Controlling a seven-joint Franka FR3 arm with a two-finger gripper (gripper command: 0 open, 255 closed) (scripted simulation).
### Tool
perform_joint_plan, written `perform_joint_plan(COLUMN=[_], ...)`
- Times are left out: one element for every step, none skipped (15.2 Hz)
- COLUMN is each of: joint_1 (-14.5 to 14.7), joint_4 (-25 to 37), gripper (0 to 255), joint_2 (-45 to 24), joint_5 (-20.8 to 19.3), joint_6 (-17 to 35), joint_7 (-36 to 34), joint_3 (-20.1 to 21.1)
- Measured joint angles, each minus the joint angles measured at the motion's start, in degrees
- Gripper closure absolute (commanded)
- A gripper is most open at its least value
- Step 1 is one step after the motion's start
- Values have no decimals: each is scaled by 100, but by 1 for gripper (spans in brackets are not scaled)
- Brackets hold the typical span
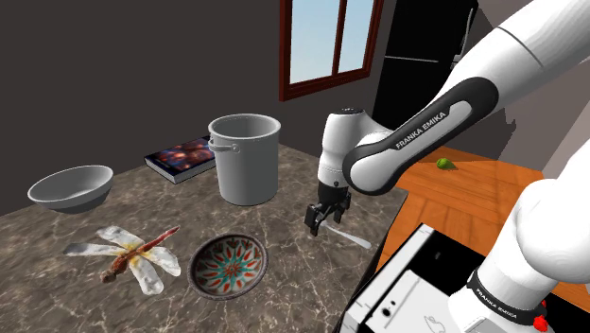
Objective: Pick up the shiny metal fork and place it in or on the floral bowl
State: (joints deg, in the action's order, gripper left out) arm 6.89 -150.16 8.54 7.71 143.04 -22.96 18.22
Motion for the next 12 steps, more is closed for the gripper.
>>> perform_joint_plan(joint_1=[0,0,0,0,0,0,0,1,1,1,1,1], joint_4=[0,0,0,0,0,0,0,0,0,1,1,1], gripper=[0,0,255,255,255,255,255,255,255,255,255,255], joint_2=[-2,-3,-3,-3,-3,-1,0,0,0,0,0,0], joint_5=[-1,-1,-1,-1,-1,-1,-1,-1,-1,-1,-1,-1], joint_6=[3,4,4,4,4,3,2,2,1,1,2,2], joint_7=[-1,-1,-1,-1,-1,-1,-1,-2,-2,-2,-2,-2], joint_3=[0,0,0,0,0,1,1,1,1,2,2,2])
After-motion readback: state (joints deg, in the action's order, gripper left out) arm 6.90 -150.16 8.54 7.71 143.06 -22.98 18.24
